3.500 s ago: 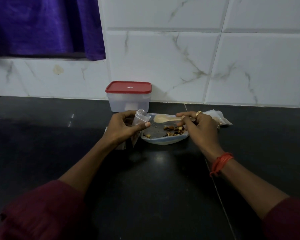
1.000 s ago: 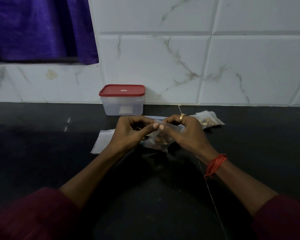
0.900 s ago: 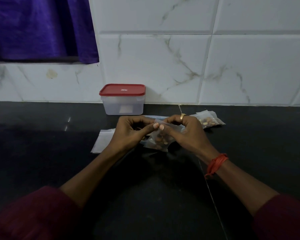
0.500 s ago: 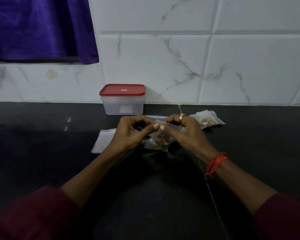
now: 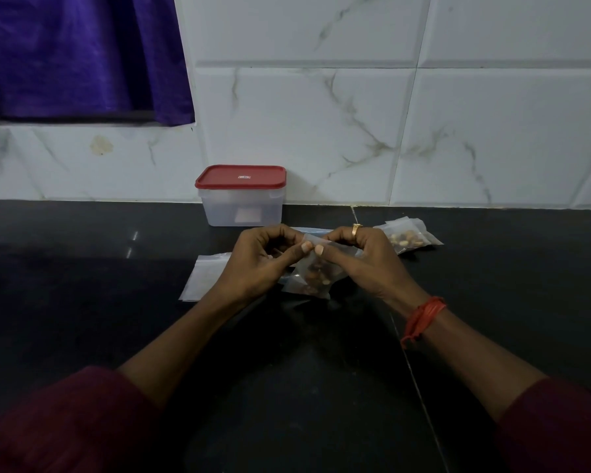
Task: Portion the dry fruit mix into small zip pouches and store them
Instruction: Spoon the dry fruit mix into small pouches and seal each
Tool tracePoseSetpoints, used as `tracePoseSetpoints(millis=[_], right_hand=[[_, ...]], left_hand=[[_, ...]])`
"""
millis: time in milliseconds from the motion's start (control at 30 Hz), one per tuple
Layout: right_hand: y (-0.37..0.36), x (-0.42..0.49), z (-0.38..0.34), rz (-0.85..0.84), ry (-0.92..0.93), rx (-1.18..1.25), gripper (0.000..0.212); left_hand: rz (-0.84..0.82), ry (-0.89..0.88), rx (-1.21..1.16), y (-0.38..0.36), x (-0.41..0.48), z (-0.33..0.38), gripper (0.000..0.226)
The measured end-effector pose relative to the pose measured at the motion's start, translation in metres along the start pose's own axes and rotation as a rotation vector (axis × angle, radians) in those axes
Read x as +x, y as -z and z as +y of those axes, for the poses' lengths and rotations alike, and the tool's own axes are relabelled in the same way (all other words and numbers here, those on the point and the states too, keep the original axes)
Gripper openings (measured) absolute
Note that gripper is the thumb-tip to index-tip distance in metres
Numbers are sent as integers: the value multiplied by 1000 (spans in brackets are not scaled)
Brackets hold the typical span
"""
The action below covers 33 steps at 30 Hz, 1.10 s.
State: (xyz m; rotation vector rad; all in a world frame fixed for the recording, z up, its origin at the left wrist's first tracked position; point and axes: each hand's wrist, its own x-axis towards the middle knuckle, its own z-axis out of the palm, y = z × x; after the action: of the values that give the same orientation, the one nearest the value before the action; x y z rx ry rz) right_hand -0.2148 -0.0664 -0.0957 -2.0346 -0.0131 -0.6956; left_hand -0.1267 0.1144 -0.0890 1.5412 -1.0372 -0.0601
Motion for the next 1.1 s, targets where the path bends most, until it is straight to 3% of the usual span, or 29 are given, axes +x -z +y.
tracePoseSetpoints(millis=[133, 300, 600, 800, 900, 1100], right_hand=[[2, 4, 0, 18, 5, -20, 35], [16, 8, 5, 57, -6, -22, 8], [25, 5, -2, 19, -6, 163, 21], [19, 6, -12, 27, 35, 251, 14], [15, 5, -16, 36, 34, 260, 10], [13, 2, -18, -11, 55, 171, 33]], left_hand=[[42, 9, -49, 4, 1, -4, 15], [112, 38, -109, 12, 3, -9, 10], [108, 123, -248, 13, 4, -10, 10], [5, 152, -171, 4, -2, 0, 60], [15, 135, -152, -3, -3, 1, 62], [137, 277, -388, -5, -1, -6, 74]])
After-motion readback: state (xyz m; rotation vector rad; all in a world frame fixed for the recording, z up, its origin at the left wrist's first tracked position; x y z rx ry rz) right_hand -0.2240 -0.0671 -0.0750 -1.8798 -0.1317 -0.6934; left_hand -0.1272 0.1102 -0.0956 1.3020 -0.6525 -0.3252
